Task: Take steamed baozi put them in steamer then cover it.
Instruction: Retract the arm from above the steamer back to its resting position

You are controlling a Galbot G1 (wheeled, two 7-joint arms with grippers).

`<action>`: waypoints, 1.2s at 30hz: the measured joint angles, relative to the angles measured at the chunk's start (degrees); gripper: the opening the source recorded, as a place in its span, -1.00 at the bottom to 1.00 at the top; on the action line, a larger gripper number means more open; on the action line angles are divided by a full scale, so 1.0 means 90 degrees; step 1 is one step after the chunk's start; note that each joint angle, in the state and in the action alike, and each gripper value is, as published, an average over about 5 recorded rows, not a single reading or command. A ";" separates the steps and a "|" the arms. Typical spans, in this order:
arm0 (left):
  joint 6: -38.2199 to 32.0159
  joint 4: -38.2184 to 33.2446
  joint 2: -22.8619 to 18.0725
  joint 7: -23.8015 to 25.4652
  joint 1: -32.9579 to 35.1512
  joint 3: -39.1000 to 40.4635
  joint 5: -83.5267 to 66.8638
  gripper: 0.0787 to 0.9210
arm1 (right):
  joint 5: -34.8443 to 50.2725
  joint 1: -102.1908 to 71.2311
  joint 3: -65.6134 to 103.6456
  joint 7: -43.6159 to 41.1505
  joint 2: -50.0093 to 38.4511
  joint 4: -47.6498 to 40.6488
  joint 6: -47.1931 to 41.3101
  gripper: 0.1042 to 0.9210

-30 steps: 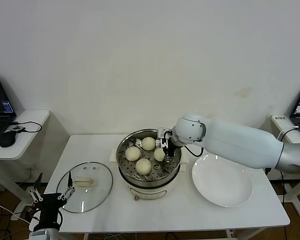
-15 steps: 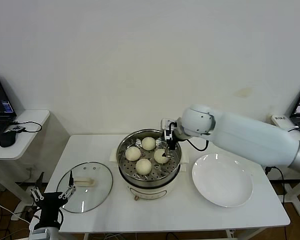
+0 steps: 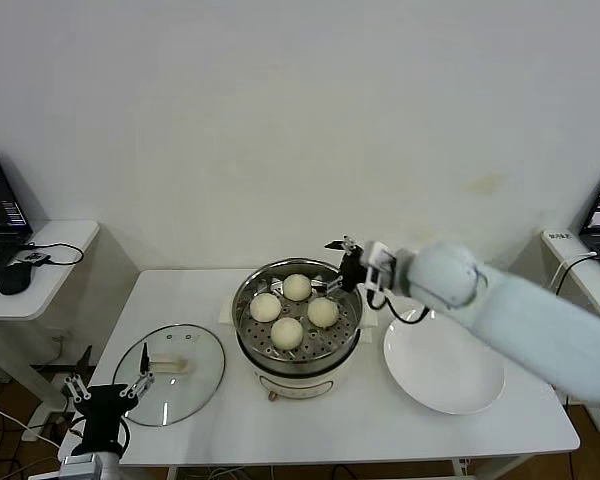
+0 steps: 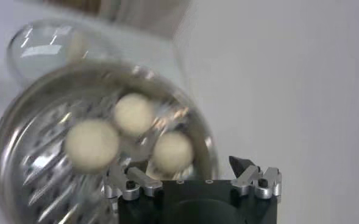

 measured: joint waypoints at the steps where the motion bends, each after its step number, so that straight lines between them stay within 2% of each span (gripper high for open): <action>1: 0.0000 0.0015 0.0002 -0.0012 -0.0005 0.0016 -0.0014 0.77 | -0.0095 -0.0413 0.0366 0.0112 0.0048 0.0025 0.0214 0.76; 9: 0.0067 0.0181 0.0038 -0.0078 -0.0046 0.0158 0.0031 0.77 | -0.0940 -0.3532 0.3236 0.0537 0.0929 0.0177 0.1814 0.76; 15: 0.0168 0.0388 0.0148 -0.0095 -0.0025 0.0202 0.0569 0.77 | -0.1326 -0.5434 0.4966 0.0548 0.1809 0.0346 0.2534 0.76; 24: -0.0190 0.0825 0.0527 0.0073 0.0136 -0.0041 0.3070 0.77 | -0.1710 -0.7386 0.6669 0.0635 0.2902 0.0581 0.3058 0.76; 36: -0.0751 0.1503 0.1063 0.0358 -0.0021 -0.0009 0.6407 0.77 | -0.1992 -0.8226 0.7680 0.0787 0.3571 0.0667 0.3305 0.76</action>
